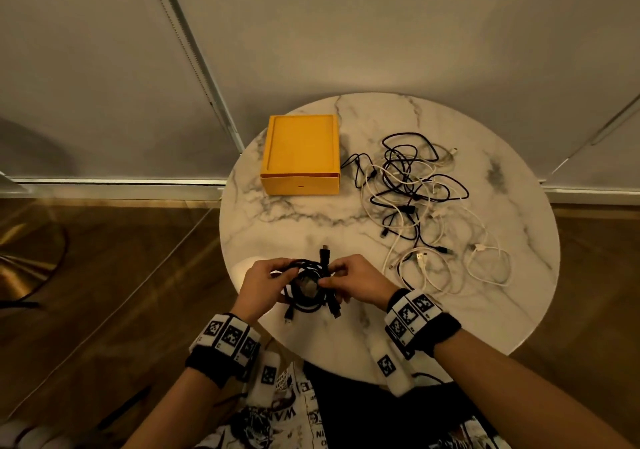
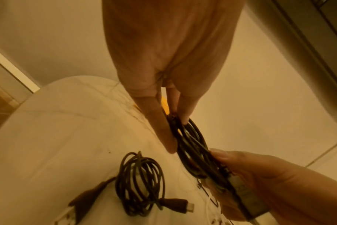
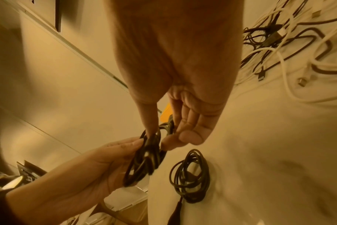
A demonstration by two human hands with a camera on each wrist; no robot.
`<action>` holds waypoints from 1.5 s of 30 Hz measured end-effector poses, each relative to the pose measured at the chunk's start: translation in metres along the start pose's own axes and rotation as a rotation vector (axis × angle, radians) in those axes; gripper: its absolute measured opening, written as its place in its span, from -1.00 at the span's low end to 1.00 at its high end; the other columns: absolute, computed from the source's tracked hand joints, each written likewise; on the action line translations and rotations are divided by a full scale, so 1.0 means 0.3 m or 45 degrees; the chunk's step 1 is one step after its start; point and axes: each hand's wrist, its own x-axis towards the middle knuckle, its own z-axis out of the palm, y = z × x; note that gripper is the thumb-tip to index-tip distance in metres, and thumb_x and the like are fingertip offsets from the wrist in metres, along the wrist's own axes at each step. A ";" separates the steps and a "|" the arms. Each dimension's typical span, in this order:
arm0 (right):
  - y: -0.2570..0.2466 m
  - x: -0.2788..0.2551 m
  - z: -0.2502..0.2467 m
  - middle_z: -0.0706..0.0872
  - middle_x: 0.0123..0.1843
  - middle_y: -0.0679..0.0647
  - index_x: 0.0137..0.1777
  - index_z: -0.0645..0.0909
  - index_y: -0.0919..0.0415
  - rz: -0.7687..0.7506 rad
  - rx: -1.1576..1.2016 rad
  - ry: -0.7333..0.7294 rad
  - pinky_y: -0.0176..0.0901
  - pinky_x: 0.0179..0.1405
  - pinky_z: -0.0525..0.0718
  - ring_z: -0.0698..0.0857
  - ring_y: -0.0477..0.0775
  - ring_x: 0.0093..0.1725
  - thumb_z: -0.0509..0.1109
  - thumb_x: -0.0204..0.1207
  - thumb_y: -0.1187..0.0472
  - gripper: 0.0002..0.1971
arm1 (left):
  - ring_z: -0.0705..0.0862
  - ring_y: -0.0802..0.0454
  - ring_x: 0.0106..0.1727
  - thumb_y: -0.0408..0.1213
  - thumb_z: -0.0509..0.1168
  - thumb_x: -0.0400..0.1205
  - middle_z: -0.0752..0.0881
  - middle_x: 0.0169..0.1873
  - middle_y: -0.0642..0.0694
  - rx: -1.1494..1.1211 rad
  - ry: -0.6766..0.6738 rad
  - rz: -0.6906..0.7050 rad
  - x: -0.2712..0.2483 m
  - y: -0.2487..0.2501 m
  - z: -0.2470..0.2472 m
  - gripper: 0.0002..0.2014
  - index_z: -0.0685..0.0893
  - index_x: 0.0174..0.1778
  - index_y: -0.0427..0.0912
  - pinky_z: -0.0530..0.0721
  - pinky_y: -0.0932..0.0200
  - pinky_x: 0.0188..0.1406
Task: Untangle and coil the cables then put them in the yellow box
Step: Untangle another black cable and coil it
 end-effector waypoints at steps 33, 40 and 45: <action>0.143 0.073 0.045 0.68 -0.47 0.11 -0.40 0.60 0.18 0.191 -0.067 0.139 -0.37 -0.51 0.51 0.62 -0.03 -0.51 0.41 0.55 -0.12 -0.58 | 0.74 0.18 -0.05 -0.04 0.38 0.62 0.82 -0.13 0.07 0.369 -0.006 0.035 0.140 -0.138 0.008 -0.80 0.83 -0.03 -0.05 0.64 0.24 -0.03; 0.130 0.052 0.035 0.67 -0.53 0.12 -0.42 0.57 0.24 0.216 0.076 0.117 -0.29 -0.54 0.56 0.68 0.12 -0.49 0.38 0.60 -0.04 -0.56 | 0.71 0.07 -0.13 -0.18 0.33 0.66 0.78 -0.22 -0.05 0.459 0.032 0.209 0.117 -0.071 0.053 -0.85 0.74 -0.11 -0.18 0.55 0.37 -0.24; 0.092 -0.007 0.000 0.79 -0.22 0.26 -0.13 0.64 0.26 0.232 0.279 0.087 -0.29 -0.60 0.51 0.70 0.10 -0.51 0.29 0.64 -0.09 -0.62 | 0.77 0.02 -0.26 -0.30 0.24 0.71 0.80 -0.27 -0.15 0.060 -0.028 0.154 0.066 0.013 0.089 -0.84 0.63 -0.05 -0.34 0.70 0.22 -0.17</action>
